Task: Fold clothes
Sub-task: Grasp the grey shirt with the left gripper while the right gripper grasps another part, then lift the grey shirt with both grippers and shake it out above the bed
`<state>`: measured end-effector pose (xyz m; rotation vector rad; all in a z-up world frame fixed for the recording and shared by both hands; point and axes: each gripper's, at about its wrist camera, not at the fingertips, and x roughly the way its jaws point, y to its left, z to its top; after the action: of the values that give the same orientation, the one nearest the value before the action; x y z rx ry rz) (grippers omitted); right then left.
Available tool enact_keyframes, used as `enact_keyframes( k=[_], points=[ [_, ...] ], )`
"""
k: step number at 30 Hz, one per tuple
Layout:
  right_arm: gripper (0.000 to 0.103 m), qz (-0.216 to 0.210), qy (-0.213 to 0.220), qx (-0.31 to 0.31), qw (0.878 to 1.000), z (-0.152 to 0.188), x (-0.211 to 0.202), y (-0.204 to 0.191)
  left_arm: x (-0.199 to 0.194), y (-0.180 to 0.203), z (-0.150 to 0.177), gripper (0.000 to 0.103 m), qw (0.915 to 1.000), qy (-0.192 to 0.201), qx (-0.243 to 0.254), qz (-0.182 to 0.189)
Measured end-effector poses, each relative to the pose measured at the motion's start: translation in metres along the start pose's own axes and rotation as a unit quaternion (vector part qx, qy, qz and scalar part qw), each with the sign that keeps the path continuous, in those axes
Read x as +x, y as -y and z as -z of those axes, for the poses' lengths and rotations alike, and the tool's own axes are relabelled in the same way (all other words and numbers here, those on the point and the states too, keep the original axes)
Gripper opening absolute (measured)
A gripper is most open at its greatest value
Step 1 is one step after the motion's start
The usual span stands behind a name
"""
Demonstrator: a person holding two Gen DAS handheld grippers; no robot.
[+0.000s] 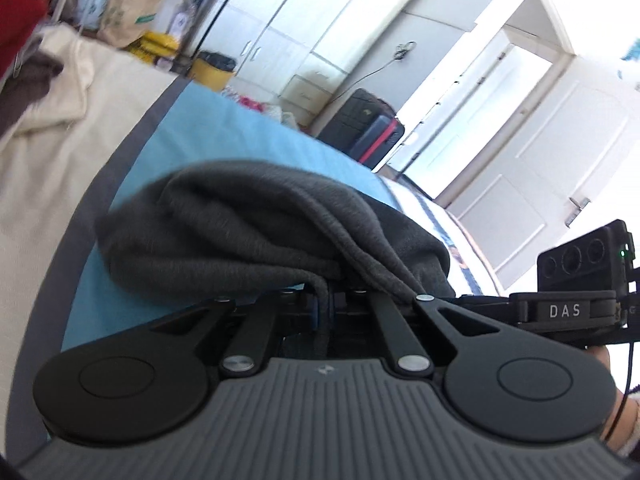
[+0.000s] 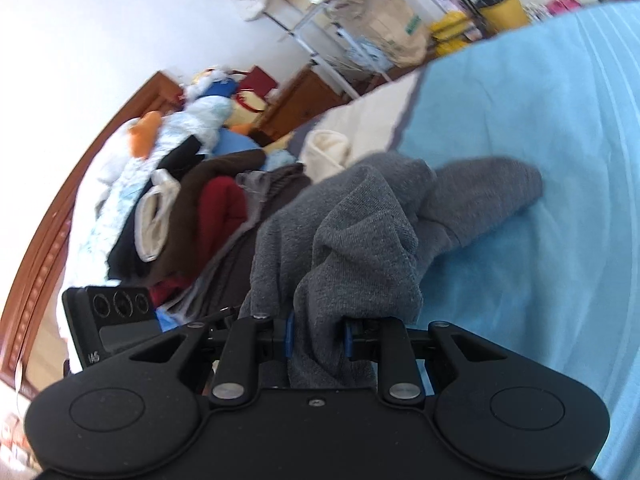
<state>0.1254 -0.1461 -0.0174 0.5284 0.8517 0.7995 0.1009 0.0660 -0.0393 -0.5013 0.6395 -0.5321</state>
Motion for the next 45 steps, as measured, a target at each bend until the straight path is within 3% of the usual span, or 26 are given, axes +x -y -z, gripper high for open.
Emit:
enact_keyframes(
  k=[4, 6, 9, 11, 12, 15, 16, 19, 21, 22, 23, 24, 25, 27, 29, 30, 32, 34, 35, 36, 37, 38, 40, 41, 43, 45],
  points=[
    [0.026, 0.009, -0.002, -0.066, 0.998, -0.005, -0.019, -0.021, -0.011, 0.02, -0.008, 0.002, 0.9995, 0.009, 0.03, -0.006],
    [0.026, 0.035, -0.002, -0.108, 0.994, -0.011, -0.025, -0.031, -0.013, 0.024, -0.012, 0.007, 0.998, 0.005, 0.049, -0.04],
    [0.026, 0.142, 0.006, -0.184, 0.973, -0.02, -0.022, -0.037, -0.017, 0.016, -0.015, 0.021, 0.9928, 0.012, 0.065, -0.1],
    [0.026, 0.217, 0.009, -0.223, 0.95, -0.025, -0.017, -0.037, -0.019, 0.003, -0.018, 0.047, 0.9909, 0.027, 0.044, -0.124],
    [0.026, 0.246, 0.009, -0.225, 0.943, -0.028, -0.014, -0.032, -0.02, -0.005, -0.018, 0.048, 0.9901, 0.035, 0.033, -0.132],
    [0.026, 0.269, 0.022, -0.181, 0.946, -0.034, -0.017, -0.008, -0.012, -0.018, -0.018, 0.05, 0.9892, 0.023, 0.022, -0.143],
    [0.027, 0.275, 0.027, -0.164, 0.947, -0.036, -0.019, 0.0, -0.009, -0.021, -0.016, 0.057, 0.989, 0.017, 0.02, -0.146],
    [0.039, 0.285, 0.042, -0.109, 0.951, -0.041, -0.025, 0.024, 0.006, -0.039, -0.009, 0.07, 0.9833, -0.018, -0.006, -0.181],
    [0.072, 0.278, 0.054, -0.059, 0.957, -0.042, -0.035, 0.037, 0.014, -0.043, -0.006, 0.077, 0.9571, -0.068, 0.011, -0.281],
    [0.078, 0.274, 0.06, -0.034, 0.959, -0.042, -0.04, 0.044, 0.017, -0.044, -0.004, 0.077, 0.9435, -0.081, 0.03, -0.32],
    [0.08, 0.28, 0.065, -0.013, 0.958, -0.04, -0.044, 0.05, 0.017, -0.047, -0.003, 0.077, 0.938, -0.077, 0.051, -0.334],
    [0.08, 0.286, 0.066, 0.001, 0.956, -0.038, -0.047, 0.054, 0.016, -0.052, -0.003, 0.077, 0.9428, -0.07, 0.048, -0.323],
    [0.08, 0.283, 0.065, 0.015, 0.957, -0.036, -0.049, 0.059, 0.013, -0.058, -0.004, 0.077, 0.9547, -0.064, 0.015, -0.29],
    [0.08, 0.265, 0.061, 0.047, 0.961, -0.031, -0.049, 0.068, 0.011, -0.072, -0.003, 0.077, 0.9762, -0.049, -0.071, -0.199],
    [0.083, 0.223, 0.044, 0.092, 0.969, -0.023, -0.042, 0.079, 0.012, -0.078, 0.001, 0.075, 0.9837, -0.036, -0.129, -0.12],
    [0.085, 0.201, 0.034, 0.115, 0.972, -0.018, -0.039, 0.086, 0.018, -0.075, 0.001, 0.071, 0.9859, -0.042, -0.124, -0.104],
    [0.086, 0.18, 0.018, 0.129, 0.975, -0.011, -0.026, 0.092, 0.028, -0.069, 0.007, 0.036, 0.9882, -0.056, -0.103, -0.098],
    [0.087, 0.172, 0.011, 0.12, 0.978, -0.004, -0.012, 0.093, 0.033, -0.066, 0.012, 0.023, 0.9888, -0.057, -0.092, -0.103],
    [0.08, 0.171, 0.015, 0.095, 0.981, -0.002, -0.007, 0.088, 0.034, -0.065, 0.014, 0.014, 0.9892, -0.053, -0.087, -0.105],
    [0.057, 0.166, 0.017, 0.069, 0.984, -0.001, -0.002, 0.083, 0.033, -0.061, 0.013, 0.013, 0.9895, -0.049, -0.075, -0.114],
    [0.042, 0.164, 0.015, 0.044, 0.985, -0.002, -0.001, 0.079, 0.031, -0.06, 0.011, 0.011, 0.9899, -0.045, -0.063, -0.119],
    [0.015, 0.162, 0.014, 0.019, 0.986, -0.004, -0.001, 0.074, 0.025, -0.05, 0.011, 0.011, 0.9904, -0.036, -0.04, -0.127],
    [0.015, 0.169, 0.029, -0.03, 0.985, -0.011, -0.009, 0.062, 0.015, -0.023, 0.011, 0.01, 0.986, -0.021, 0.025, -0.164],
    [0.015, 0.181, 0.043, -0.054, 0.981, -0.013, -0.017, 0.054, 0.011, -0.006, 0.011, 0.01, 0.9787, -0.014, 0.068, -0.193],
    [0.015, 0.215, 0.071, -0.087, 0.97, -0.017, -0.035, 0.038, 0.003, 0.028, 0.01, 0.01, 0.9557, -0.001, 0.154, -0.25],
    [0.014, 0.238, 0.086, -0.131, 0.958, -0.021, -0.055, 0.021, -0.009, 0.048, 0.007, 0.01, 0.9582, 0.024, 0.166, -0.232]
  ],
)
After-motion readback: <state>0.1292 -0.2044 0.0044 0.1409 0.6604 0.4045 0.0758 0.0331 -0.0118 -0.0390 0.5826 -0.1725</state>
